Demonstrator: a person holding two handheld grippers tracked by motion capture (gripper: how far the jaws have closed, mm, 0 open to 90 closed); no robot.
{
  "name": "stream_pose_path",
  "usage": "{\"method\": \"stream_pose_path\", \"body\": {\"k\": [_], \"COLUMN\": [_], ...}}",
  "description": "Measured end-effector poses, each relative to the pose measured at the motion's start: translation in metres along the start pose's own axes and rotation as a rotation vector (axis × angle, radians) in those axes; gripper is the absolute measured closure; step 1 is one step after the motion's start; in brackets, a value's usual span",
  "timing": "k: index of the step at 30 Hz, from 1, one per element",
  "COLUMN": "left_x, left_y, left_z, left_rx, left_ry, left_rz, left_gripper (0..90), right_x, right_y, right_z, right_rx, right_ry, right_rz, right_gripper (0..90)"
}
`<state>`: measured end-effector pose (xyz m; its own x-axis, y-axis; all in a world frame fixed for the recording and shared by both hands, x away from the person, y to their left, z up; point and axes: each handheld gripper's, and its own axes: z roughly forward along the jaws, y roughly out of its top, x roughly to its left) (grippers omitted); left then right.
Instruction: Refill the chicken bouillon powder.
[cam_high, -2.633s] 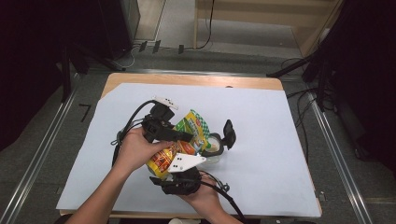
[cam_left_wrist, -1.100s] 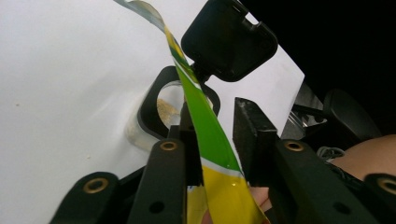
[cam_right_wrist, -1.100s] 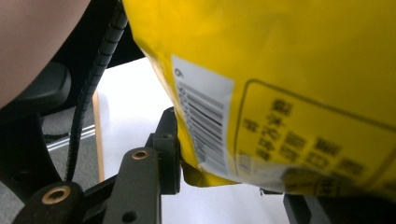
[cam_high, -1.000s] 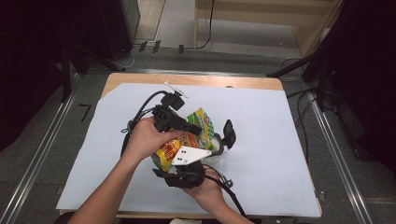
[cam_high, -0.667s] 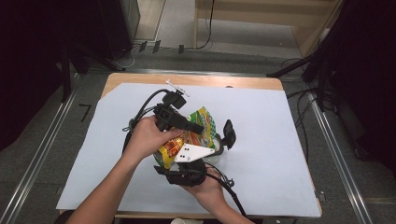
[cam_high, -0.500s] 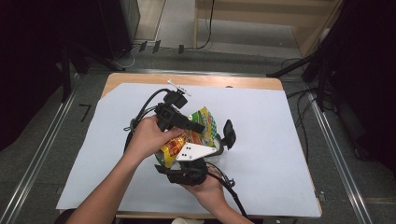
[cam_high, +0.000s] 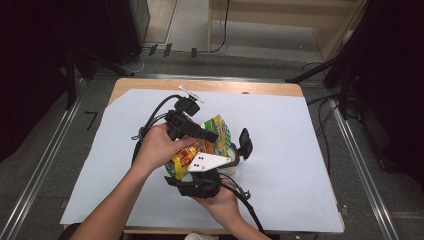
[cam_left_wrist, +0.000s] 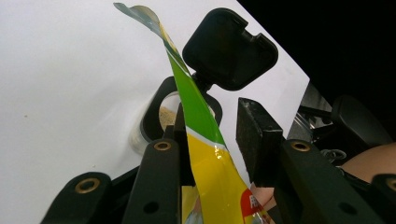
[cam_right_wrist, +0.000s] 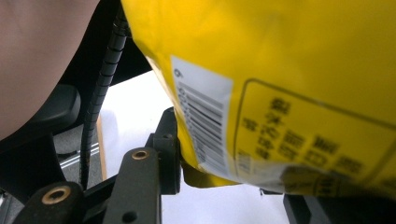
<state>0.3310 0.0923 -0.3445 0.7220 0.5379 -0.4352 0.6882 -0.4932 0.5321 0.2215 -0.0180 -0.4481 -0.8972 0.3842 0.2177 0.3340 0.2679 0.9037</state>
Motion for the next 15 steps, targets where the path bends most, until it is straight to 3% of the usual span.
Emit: {"method": "stream_pose_path", "body": {"k": [15], "left_x": [0.0023], "left_y": [0.0037], "left_z": [0.0003], "left_rx": [0.002], "left_ry": [-0.008], "left_rz": [-0.009], "left_gripper": [72.0], "right_x": [-0.0029], "right_y": [0.0025], "right_z": [-0.0008], "right_rx": [0.005], "right_ry": [0.009], "right_rz": [-0.001], "right_gripper": [60.7]}}
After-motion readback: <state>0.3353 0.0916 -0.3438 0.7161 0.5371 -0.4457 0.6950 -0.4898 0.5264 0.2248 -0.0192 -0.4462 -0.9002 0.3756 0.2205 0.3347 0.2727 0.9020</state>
